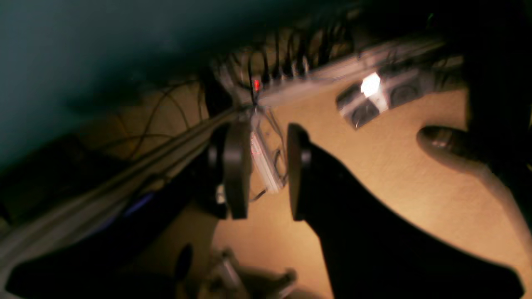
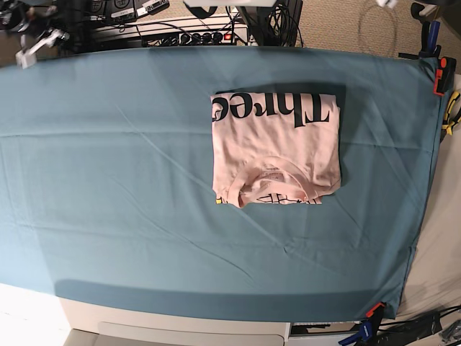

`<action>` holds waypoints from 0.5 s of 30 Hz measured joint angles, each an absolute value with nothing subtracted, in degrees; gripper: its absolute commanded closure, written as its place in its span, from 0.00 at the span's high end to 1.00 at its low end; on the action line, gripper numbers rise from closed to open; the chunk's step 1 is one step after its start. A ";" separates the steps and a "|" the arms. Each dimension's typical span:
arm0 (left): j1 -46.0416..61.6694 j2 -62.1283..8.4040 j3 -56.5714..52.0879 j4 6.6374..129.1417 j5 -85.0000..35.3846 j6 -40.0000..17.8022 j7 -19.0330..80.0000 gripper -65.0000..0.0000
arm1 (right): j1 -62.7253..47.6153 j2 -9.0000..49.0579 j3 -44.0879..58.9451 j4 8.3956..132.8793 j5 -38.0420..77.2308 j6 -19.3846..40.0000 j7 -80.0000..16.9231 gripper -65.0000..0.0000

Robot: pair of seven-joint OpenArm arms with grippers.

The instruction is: Fold the T-shirt properly

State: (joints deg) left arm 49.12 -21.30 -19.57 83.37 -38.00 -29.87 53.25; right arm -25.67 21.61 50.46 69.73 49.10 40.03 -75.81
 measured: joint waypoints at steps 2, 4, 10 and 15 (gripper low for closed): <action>45.74 -21.28 -15.84 77.56 -36.07 -29.78 50.24 0.25 | -23.73 21.56 48.01 63.77 45.12 40.18 -72.95 0.25; 42.26 -21.17 -12.67 72.62 -35.20 -29.71 48.62 0.25 | -21.52 21.63 44.88 58.41 40.34 40.01 -69.21 0.25; 32.73 -21.15 -6.04 62.43 -32.05 -29.54 42.78 0.25 | -14.11 21.61 31.88 44.25 20.91 39.81 -48.62 0.25; 27.64 -20.03 -3.62 56.47 -22.00 -28.99 29.28 0.25 | -8.38 20.99 20.40 31.64 6.70 38.87 -29.95 0.25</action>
